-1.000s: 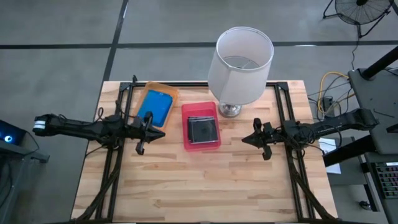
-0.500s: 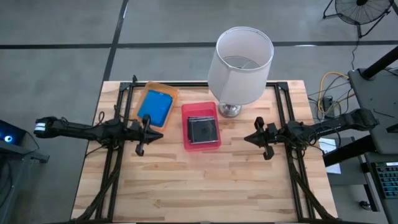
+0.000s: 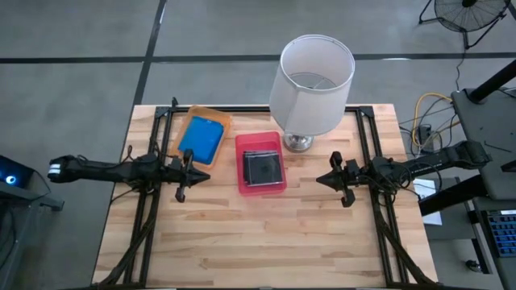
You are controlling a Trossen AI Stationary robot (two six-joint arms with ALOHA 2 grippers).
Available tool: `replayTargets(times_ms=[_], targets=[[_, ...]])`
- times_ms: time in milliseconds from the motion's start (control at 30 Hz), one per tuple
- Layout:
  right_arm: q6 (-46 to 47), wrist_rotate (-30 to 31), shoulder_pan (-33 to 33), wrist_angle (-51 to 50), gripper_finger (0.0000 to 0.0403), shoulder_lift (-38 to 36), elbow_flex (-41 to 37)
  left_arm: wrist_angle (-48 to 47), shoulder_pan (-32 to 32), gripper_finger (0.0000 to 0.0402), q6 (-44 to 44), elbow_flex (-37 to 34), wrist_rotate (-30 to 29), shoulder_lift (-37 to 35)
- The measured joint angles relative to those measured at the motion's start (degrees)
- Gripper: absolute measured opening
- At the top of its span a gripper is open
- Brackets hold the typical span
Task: Pick & place jewel cases by type
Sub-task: Return to Home Position
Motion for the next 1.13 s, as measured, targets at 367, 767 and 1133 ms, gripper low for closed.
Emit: replayTargets(times_ms=[367, 767, 1133], targets=[[-0.42, -0.04, 0.00, 0.00, 0.0009, 0.00, 0.00, -8.45, 0.00, 0.0000, 2.36, -0.07, 0.02, -9.74], [-1.14, -0.07, 0.00, -0.02, 0.0009, 0.02, 0.00, -15.00, 0.00, 0.0000, 3.68, -0.11, -0.37, -15.83], [-2.05, 0.04, 0.00, -0.55, 0.0009, 0.02, 0.02, -14.95, 0.00, 0.0000, 5.33, -0.17, -0.44, -16.02]])
